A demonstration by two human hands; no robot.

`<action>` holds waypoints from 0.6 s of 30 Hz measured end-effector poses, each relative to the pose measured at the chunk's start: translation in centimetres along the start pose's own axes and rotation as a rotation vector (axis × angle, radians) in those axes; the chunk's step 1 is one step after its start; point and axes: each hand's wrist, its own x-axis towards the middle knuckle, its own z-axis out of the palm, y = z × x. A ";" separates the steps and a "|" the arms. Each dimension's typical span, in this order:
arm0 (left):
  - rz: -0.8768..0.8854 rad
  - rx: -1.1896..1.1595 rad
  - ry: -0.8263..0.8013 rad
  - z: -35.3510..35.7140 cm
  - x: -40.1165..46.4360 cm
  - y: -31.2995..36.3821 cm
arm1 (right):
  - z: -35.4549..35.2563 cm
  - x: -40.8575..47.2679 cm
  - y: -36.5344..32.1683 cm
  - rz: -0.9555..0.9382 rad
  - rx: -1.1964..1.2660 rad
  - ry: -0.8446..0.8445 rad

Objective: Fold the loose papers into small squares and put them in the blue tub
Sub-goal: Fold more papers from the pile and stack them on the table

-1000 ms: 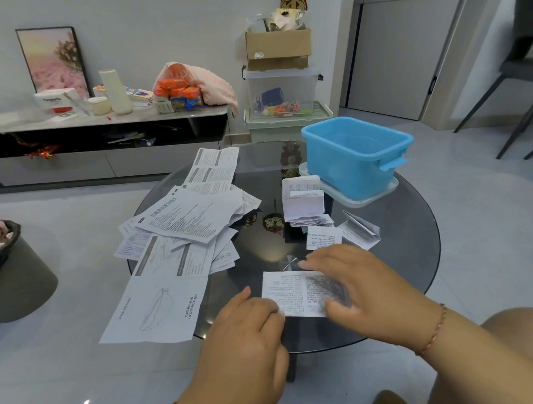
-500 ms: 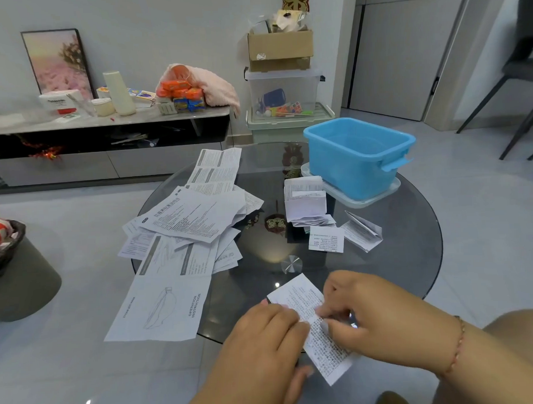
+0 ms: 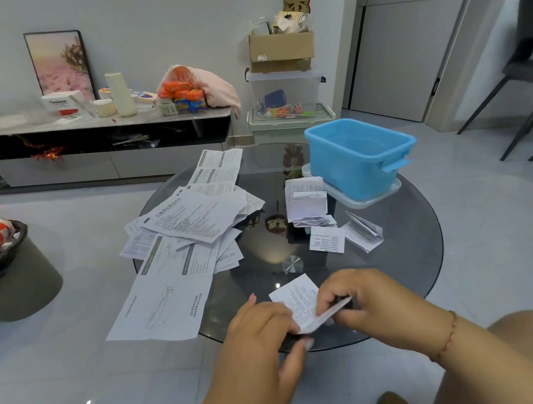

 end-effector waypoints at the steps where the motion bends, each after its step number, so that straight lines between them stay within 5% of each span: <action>1: -0.049 -0.013 0.028 0.2 0.0 0.1 | 0.2 0.1 -0.2 0.037 0.031 0.029; 7: -0.323 0.051 0.087 0.3 0.2 0.8 | 1.4 0.8 -0.4 0.137 0.061 0.141; 18: -0.460 0.173 0.016 0.7 0.8 1.7 | 2.5 1.0 -0.7 0.200 -0.055 0.200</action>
